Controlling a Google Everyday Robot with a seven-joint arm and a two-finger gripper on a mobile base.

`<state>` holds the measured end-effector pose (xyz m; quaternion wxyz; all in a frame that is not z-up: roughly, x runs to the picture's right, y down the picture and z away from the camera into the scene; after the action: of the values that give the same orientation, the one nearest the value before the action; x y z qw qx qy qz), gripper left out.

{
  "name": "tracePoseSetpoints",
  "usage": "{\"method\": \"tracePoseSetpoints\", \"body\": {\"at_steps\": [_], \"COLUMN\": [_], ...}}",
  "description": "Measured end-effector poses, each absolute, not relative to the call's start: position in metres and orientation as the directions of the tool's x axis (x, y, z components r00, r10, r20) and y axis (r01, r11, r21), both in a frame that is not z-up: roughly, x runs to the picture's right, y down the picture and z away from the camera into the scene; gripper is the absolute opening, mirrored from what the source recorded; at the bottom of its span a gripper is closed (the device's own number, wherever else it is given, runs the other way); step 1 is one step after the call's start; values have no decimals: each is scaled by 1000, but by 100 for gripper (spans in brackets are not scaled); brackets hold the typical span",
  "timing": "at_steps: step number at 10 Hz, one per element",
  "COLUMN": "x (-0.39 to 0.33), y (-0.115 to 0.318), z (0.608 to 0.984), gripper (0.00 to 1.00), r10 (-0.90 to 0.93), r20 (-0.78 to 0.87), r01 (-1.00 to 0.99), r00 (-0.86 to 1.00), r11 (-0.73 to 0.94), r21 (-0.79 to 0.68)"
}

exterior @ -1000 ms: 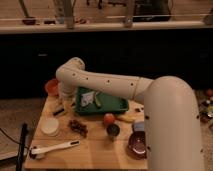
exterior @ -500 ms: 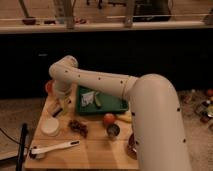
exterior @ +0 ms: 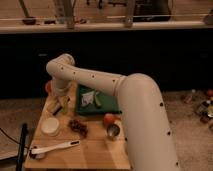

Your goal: Place eraser in plastic cup

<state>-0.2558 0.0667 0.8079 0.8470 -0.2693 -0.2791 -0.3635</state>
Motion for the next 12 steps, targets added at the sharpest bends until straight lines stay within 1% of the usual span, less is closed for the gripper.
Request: {"method": "tracePoseSetpoints", "body": {"at_steps": [4,12], "x": [-256,-255], "y": [56,54], "z": [828,842], "gripper": [1,1], "r10": [-455,-405], "r20": [690,724], "r01": [783,780], "r00": [563,559], "r11": [561,553], "r21": [-268,-293]}}
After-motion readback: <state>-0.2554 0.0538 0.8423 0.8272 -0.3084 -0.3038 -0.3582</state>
